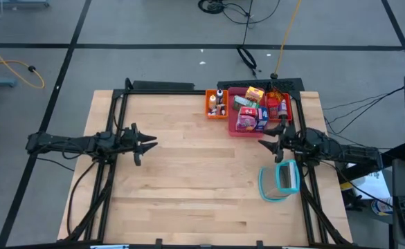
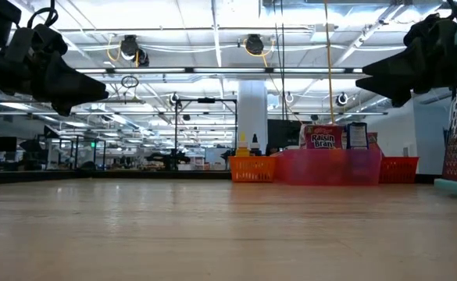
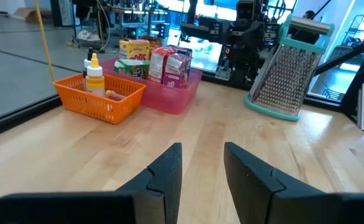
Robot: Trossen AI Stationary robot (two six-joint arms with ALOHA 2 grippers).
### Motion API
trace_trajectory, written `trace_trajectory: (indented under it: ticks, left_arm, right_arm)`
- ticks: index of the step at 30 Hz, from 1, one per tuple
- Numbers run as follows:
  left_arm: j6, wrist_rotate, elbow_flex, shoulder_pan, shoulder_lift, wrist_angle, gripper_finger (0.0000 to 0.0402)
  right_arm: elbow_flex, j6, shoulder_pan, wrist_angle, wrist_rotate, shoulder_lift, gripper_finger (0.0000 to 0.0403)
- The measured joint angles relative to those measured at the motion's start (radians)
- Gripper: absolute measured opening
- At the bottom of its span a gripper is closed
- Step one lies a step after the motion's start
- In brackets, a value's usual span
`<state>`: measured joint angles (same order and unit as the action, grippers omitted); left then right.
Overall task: Pick & Place Kitchen Items
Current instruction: Return to Home Position
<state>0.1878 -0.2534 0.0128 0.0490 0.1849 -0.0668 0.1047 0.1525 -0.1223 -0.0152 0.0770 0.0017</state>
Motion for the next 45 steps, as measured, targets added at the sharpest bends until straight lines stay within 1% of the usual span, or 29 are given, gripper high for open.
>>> trace_trajectory:
  ticks: [9,45]
  left_arm:
    - [-0.001,0.0,0.0,0.0,0.0,-0.001,0.0118]
    - [-0.001,0.0,0.0,0.0,0.0,-0.005,0.0118]
  right_arm:
    - [0.0,0.001,0.028,0.003,0.001,0.0,0.021]
    - [0.0,0.0,0.021,0.004,0.0,0.014,0.021]
